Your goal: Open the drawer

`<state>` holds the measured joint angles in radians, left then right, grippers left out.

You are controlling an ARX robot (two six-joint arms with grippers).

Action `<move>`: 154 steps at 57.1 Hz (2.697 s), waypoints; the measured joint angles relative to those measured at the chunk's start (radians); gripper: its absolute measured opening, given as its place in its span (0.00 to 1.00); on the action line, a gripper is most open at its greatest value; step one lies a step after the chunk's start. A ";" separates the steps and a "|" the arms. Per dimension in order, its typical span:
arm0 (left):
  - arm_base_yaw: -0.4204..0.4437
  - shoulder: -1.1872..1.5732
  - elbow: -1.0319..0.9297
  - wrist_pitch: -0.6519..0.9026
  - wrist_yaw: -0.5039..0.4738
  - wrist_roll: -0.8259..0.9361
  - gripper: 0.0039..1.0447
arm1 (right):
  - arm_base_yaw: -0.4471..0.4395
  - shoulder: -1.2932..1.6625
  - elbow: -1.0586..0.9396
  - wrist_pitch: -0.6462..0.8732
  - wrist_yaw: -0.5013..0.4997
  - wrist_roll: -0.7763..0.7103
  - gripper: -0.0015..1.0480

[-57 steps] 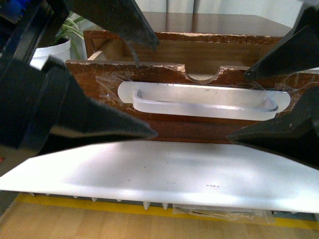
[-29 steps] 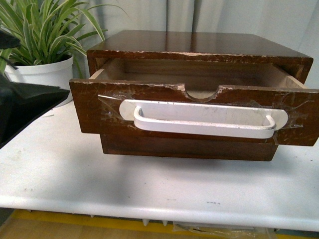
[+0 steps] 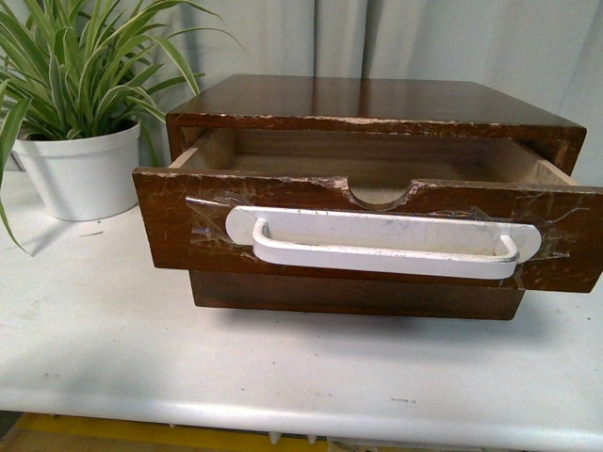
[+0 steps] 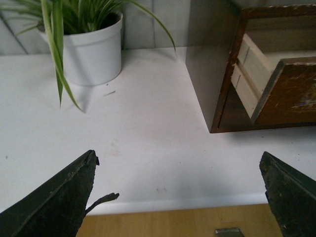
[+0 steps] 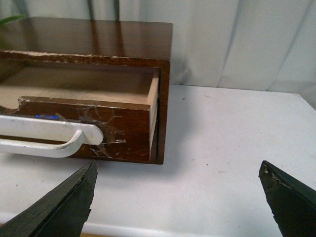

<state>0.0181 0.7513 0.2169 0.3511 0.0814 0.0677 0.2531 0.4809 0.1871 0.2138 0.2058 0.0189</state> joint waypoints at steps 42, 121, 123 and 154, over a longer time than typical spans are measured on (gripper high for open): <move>-0.016 -0.210 -0.169 0.137 -0.079 -0.068 0.09 | -0.231 -0.191 -0.127 0.016 -0.200 -0.016 0.05; -0.017 -0.746 -0.207 -0.349 -0.081 -0.070 0.04 | -0.252 -0.477 -0.180 -0.213 -0.207 -0.019 0.01; -0.017 -0.747 -0.207 -0.349 -0.082 -0.070 0.04 | -0.252 -0.477 -0.180 -0.213 -0.208 -0.019 0.01; -0.017 -0.747 -0.207 -0.349 -0.081 -0.070 0.76 | -0.252 -0.477 -0.180 -0.213 -0.207 -0.019 0.67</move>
<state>0.0013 0.0040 0.0097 0.0021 0.0002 -0.0025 0.0013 0.0040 0.0071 0.0006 -0.0013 -0.0006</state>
